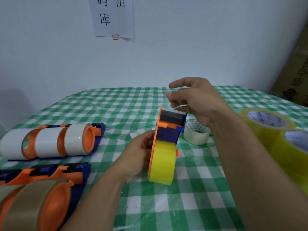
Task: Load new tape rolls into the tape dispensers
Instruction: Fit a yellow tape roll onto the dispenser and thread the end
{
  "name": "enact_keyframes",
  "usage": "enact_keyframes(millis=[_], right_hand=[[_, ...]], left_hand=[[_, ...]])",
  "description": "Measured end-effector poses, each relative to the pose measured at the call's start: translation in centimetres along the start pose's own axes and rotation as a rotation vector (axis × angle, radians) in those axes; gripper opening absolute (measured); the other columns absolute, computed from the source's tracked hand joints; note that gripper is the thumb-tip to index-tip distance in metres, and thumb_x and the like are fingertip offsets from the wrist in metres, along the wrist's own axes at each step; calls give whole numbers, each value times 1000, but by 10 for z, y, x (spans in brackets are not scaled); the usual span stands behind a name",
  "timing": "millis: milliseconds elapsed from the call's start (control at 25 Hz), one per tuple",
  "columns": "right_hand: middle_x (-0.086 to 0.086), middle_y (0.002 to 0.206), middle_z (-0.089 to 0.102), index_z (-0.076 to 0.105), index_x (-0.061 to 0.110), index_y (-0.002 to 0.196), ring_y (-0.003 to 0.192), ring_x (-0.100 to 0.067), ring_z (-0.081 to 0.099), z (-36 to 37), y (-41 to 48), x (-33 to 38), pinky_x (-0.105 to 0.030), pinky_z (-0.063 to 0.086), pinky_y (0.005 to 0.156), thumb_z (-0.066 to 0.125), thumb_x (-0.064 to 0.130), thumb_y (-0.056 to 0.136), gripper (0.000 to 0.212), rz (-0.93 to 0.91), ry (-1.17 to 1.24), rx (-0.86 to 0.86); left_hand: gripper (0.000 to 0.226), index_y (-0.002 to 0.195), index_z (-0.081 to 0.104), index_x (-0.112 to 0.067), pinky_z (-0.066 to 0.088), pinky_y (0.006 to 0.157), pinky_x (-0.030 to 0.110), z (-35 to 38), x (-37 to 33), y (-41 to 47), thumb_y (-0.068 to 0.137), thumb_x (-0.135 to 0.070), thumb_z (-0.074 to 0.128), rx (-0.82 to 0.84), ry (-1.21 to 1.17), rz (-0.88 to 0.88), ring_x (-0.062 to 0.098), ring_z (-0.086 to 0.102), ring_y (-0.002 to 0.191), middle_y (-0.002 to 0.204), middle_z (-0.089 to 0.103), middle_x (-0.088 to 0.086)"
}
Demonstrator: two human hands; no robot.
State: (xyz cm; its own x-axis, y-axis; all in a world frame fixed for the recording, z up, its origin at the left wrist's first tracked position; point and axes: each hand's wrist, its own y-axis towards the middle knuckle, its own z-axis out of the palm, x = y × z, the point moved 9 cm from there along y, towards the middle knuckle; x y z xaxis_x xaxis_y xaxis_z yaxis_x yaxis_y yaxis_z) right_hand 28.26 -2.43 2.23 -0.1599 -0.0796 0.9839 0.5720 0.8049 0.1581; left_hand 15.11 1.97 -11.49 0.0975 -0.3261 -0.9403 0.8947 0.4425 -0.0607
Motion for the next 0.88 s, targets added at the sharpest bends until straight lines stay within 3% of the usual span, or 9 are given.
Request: enact_keyframes(millis=[240,320,400,480,560,640,760,880], right_hand=[[-9,80,74,69,1,106,63,-15,69,20,1,-30,-29,61,61,71,-5,82,25,221,322,27],[-11,83,72,68,0,107,62,-19,70,34,-2,-41,-32,60,56,68,-4,84,23,314,430,68],[-13,76,69,67,0,101,55,-21,67,44,-4,-50,-31,57,50,65,-3,86,16,378,512,88],[-12,67,66,66,1,89,50,-21,63,48,-4,-55,-30,55,48,62,-1,88,4,410,540,85],[-10,64,61,62,5,75,49,-20,59,49,-3,-61,-28,53,49,60,0,89,14,434,548,87],[-8,65,57,60,7,70,50,-19,56,49,0,-68,-28,53,51,58,0,88,19,456,566,76],[-8,67,58,61,7,75,51,-19,57,49,5,-77,-29,53,51,57,-1,88,16,472,565,67],[-11,72,64,65,5,87,55,-22,62,49,10,-81,-32,56,54,60,2,90,7,471,548,64]], left_hand=[[40,106,72,-15,56,78,47,1,-16,-5,67,-21,77,-37,61,144,30,72,77,95,73,15],[36,107,71,-13,60,72,46,2,-25,-9,71,-14,77,-82,99,224,26,74,74,91,76,13],[44,107,69,-12,60,71,47,1,-30,-11,65,-21,79,-119,87,265,23,75,73,89,77,10],[44,106,70,-12,53,80,63,0,-31,-13,64,-20,79,-152,88,274,24,74,75,89,77,10],[39,108,69,-11,39,85,79,-1,-31,-12,69,-14,73,-174,107,270,24,74,76,90,77,9],[35,108,70,-11,34,86,83,-4,-29,-12,73,-10,65,-197,113,260,24,73,76,90,78,9],[31,98,76,-16,33,83,84,-9,-25,-10,86,7,59,-228,119,256,38,64,84,89,77,11],[36,87,80,-23,36,84,82,-12,-21,-9,86,5,59,-260,111,237,41,57,86,82,76,9]])
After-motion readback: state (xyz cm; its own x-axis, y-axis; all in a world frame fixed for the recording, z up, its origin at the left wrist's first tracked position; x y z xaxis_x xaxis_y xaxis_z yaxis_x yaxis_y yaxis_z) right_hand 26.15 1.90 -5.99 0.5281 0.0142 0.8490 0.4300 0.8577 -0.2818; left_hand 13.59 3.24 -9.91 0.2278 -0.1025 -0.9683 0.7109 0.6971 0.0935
